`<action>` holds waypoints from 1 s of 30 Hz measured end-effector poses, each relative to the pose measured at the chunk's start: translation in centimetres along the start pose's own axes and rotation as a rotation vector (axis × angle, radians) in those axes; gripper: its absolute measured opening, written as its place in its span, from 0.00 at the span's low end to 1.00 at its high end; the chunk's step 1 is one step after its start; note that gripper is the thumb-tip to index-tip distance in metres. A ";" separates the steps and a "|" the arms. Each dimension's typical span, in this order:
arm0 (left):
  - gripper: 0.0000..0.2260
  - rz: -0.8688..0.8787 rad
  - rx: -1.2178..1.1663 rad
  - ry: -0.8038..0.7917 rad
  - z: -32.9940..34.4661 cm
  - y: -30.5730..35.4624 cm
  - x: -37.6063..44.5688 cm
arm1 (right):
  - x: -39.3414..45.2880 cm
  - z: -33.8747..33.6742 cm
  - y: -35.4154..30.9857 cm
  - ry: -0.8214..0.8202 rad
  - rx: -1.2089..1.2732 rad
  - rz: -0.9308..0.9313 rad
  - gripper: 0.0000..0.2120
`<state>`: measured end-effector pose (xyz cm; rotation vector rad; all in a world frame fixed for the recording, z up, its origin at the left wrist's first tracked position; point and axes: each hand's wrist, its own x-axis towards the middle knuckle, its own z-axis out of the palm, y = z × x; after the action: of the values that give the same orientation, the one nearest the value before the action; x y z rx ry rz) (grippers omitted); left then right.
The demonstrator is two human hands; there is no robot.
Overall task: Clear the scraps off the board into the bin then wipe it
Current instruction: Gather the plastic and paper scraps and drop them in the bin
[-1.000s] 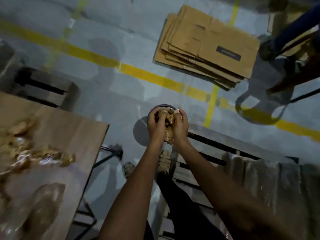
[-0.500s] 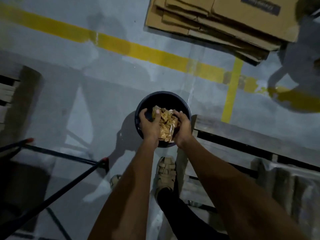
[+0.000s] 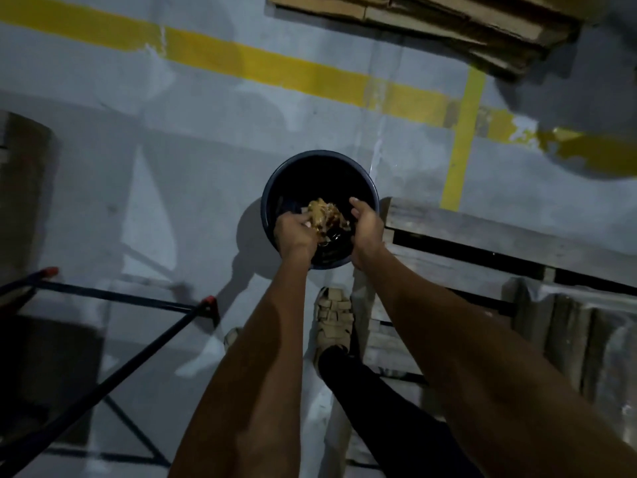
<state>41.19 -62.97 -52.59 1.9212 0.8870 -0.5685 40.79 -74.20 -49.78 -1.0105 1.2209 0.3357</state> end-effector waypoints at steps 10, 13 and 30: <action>0.08 0.047 -0.061 0.107 -4.4 6.6 -6.9 | -8.0 1.1 -3.3 -0.014 -0.094 -0.103 0.05; 0.07 0.069 -0.133 0.141 -7.7 8.2 -10.3 | -12.6 1.3 -4.0 -0.003 -0.143 -0.143 0.06; 0.05 0.213 -0.402 0.227 -31.8 9.4 -37.6 | -44.7 2.3 -4.1 -0.099 -0.482 -0.500 0.09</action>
<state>25.52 -51.20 -6.40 1.6994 0.8487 -0.0378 29.04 -61.84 -8.23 -1.6514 0.7711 0.2849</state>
